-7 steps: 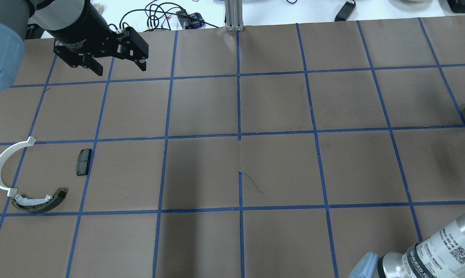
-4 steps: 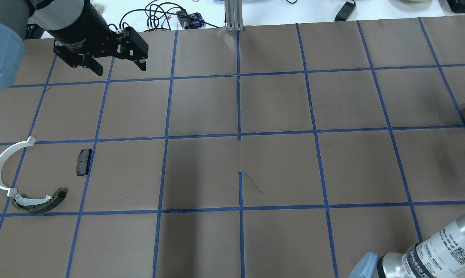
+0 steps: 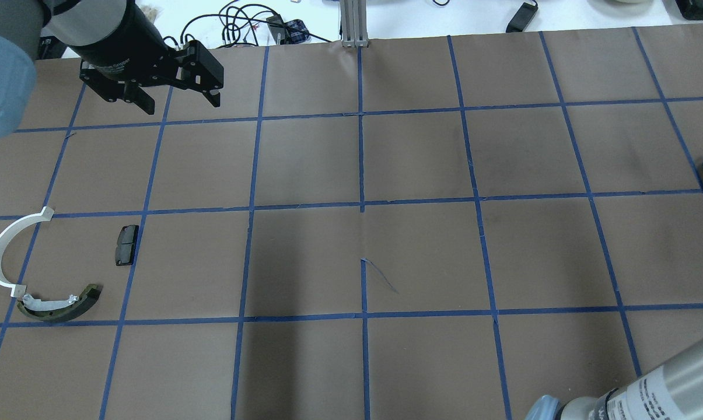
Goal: Place bearing gear from tray to pile
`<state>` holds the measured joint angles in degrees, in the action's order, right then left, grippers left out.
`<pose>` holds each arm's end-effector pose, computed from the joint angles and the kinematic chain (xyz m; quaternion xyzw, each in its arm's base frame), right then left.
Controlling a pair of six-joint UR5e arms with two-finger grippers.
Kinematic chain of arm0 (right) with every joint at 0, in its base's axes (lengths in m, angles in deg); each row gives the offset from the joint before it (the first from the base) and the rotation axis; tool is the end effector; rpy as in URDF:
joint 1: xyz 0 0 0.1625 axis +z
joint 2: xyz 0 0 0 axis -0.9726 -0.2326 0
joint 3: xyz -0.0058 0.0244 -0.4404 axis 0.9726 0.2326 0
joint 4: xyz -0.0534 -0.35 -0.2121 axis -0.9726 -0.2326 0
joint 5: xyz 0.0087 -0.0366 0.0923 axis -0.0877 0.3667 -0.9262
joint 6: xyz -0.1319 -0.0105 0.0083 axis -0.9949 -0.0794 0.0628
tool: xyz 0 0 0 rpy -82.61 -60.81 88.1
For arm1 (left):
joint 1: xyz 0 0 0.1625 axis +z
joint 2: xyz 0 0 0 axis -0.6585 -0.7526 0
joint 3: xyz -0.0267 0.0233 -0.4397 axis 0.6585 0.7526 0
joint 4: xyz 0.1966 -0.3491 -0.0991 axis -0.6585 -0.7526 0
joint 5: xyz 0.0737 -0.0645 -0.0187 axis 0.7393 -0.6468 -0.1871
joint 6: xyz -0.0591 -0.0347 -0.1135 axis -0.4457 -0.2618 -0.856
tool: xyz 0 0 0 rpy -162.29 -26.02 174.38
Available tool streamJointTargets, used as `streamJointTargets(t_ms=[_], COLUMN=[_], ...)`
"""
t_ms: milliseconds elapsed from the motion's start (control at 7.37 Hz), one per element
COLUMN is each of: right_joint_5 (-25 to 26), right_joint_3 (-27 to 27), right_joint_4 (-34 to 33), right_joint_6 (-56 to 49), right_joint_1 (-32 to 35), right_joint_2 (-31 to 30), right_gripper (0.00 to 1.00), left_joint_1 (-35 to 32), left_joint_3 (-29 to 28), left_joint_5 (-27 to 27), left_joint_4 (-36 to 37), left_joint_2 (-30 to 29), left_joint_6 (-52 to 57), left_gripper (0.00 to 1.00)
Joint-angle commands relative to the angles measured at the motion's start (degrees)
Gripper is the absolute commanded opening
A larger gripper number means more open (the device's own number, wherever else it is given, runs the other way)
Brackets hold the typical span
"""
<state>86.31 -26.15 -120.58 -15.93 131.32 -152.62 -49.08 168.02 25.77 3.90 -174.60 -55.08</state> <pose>-0.2735 -0.5948 0.2942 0.1724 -0.9837 -0.0414 0.0313 -0.1440 -0.5056 0.5099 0.0116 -0.9953 0.0908 0.0331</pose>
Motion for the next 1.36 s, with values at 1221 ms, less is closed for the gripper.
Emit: streamJointTargets(t_ms=[1221], right_joint_5=[-13.3], right_joint_3=[-2.3], right_joint_4=[-3.1], right_joint_6=[78.4], right_joint_1=[53.2], right_joint_2=[3.7], right_gripper=[0.00], left_joint_1=[0.0], left_joint_3=[0.0], left_joint_5=[0.0], left_joint_4=[0.0], left_joint_2=[0.0], left_joint_6=[0.0], left_gripper=[1.00])
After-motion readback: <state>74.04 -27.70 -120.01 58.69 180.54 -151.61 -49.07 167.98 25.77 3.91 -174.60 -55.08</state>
